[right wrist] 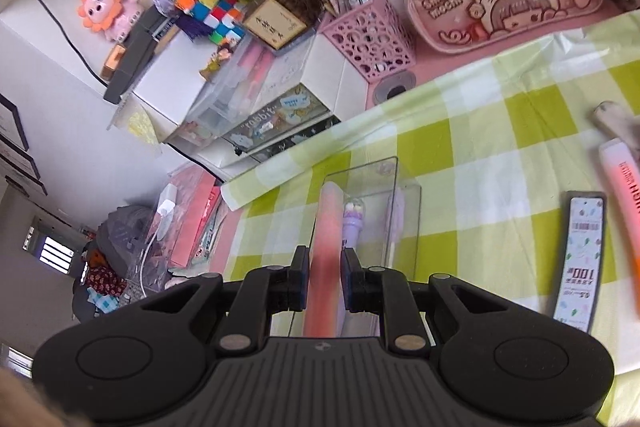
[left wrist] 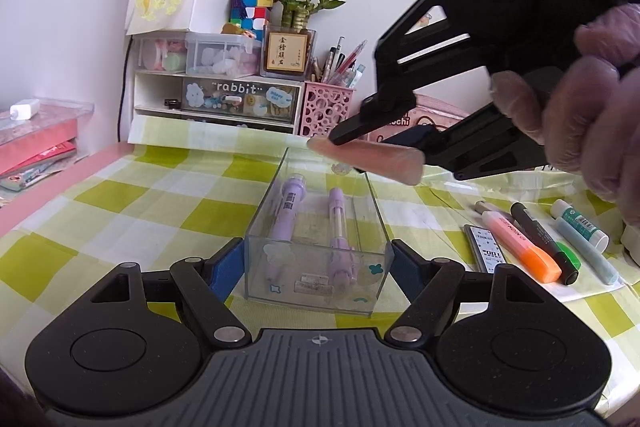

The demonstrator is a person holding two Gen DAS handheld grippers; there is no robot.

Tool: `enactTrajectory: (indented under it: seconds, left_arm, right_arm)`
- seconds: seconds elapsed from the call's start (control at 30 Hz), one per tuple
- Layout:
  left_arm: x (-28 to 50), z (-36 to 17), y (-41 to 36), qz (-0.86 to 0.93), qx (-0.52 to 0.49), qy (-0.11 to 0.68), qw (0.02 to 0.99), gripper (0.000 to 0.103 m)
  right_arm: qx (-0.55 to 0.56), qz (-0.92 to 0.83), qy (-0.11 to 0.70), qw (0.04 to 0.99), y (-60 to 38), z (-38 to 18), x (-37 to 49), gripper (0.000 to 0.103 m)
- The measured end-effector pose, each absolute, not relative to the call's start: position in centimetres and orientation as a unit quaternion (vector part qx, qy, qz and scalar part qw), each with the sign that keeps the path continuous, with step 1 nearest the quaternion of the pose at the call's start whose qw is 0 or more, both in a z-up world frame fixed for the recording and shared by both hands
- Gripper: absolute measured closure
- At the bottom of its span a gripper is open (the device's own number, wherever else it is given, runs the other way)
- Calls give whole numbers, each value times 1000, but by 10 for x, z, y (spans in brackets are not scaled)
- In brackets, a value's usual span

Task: Organize stationery
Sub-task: 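Place the pink highlighter into the clear tray between the pens and release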

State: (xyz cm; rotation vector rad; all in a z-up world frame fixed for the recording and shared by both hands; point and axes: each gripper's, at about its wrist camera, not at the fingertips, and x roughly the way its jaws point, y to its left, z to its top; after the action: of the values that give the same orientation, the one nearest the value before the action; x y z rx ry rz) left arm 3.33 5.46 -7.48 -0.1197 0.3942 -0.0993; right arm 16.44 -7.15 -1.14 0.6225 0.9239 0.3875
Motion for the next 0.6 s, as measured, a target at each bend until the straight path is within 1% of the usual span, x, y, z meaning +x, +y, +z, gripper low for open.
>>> enactTrajectory:
  seconds: [0.17,0.3,0.6]
  left_arm:
    - [33,-74,56,-52,-62,196,977,28]
    - [34,-74,57,-52,-63,197,977,28]
    - [34,-74,56,-51,-64,197,977,28]
  right_arm:
    - [217,124,470,847,-40,-14,183,88]
    - [171,89,475,858,-29,-13,191,88]
    - [122,82,491,859,-9,-13,199,88]
